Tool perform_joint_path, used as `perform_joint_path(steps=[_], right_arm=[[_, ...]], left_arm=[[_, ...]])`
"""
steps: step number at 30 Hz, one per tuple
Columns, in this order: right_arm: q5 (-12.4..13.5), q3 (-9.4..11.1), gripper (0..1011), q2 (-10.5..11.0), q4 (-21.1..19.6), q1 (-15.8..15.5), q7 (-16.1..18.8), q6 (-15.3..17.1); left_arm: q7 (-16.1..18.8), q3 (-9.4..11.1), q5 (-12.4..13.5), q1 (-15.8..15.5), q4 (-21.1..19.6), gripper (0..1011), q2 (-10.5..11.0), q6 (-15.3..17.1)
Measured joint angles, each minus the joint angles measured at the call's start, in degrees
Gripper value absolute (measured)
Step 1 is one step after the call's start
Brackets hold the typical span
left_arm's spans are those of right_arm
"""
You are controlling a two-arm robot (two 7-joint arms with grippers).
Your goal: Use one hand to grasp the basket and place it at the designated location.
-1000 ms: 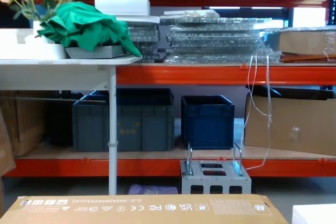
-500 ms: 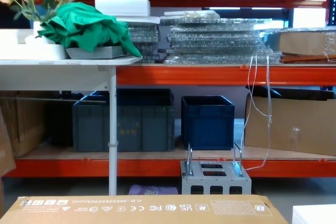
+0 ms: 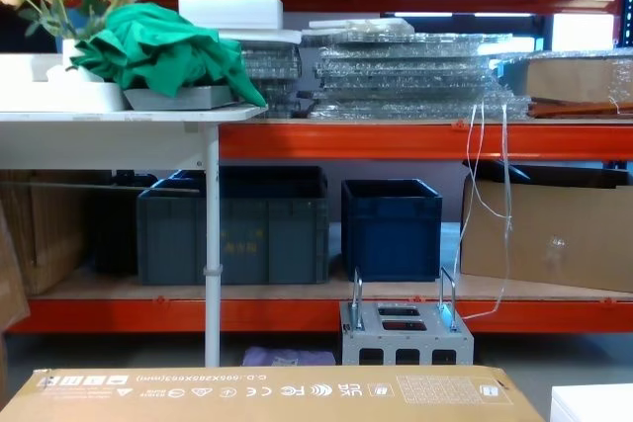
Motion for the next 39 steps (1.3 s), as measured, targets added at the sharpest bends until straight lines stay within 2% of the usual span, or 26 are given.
perform_joint_path(steps=[7,13,20,28,39], right_arm=[[-0.1,0.1,233,0.1,-0.3,0.0,-0.1,0.0],[-0.1,0.5,234,1.3,-2.7,-0.1,-0.6,0.3],[0.2,1.7,234,4.1,-8.1,0.5,-1.0,2.0],[0.6,2.9,234,6.0,-12.2,1.7,-1.3,3.1],[0.6,3.6,234,6.7,-14.3,3.2,-1.5,3.3]], left_arm=[[0.0,0.0,0.0,0.0,0.0,0,0.0,0.0],[0.0,0.0,0.0,0.0,0.0,0,0.0,0.0],[0.0,0.0,0.0,0.0,0.0,0,0.0,0.0],[0.0,0.0,0.0,0.0,0.0,0,0.0,0.0],[0.0,0.0,0.0,0.0,0.0,0,0.0,0.0]])
